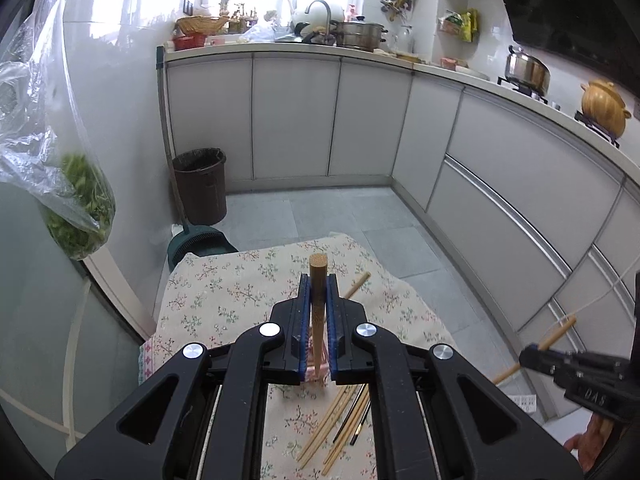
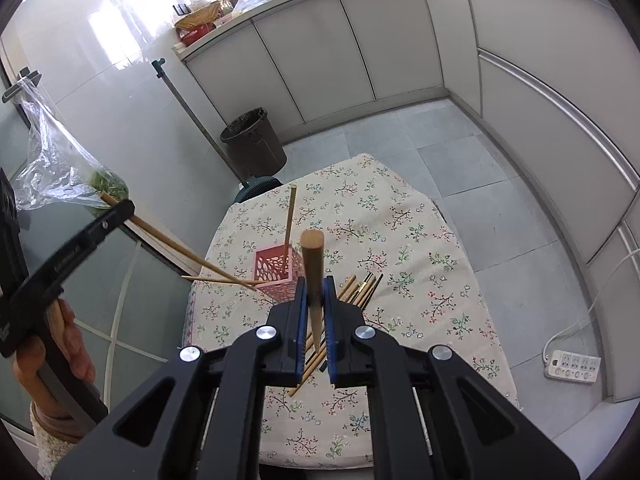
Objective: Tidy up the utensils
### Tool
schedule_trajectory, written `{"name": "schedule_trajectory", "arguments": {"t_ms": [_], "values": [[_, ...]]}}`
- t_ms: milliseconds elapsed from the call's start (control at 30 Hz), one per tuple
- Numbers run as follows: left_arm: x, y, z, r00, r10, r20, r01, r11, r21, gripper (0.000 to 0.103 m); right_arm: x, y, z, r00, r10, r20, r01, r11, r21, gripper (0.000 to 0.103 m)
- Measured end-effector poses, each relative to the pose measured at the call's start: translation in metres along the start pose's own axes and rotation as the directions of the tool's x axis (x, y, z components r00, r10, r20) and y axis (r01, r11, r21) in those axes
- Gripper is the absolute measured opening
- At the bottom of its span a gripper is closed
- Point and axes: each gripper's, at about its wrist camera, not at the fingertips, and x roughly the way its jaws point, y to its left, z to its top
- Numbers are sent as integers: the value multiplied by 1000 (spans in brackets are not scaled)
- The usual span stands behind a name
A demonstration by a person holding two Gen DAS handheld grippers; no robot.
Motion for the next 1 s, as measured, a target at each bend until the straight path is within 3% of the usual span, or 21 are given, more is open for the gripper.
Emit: {"name": "schedule_trajectory", "arguments": {"t_ms": [267,567,667,833,1000], "values": [[45,16,13,998,51,-25,-53,996,-68,7,16,-5,5,1000,-16,-16,16,1000,4,8],[97,29,-5,985,85,-147,-99,991,-88,8,29,-5,7,999,-19,-38,19,1000,10,8],[105,41,-11,980,76,-183,-100,987,-125,18,30,-3,7,999,-15,-38,15,1000,11,8],[93,51,-14,985,76,-156,-100,983,-155,18,28,0,8,999,-10,-34,11,1000,10,8],[60,51,-13,995,73,-72,-84,983,-164,19,26,6,11,1000,-2,-22,2,1000,8,8]]}}
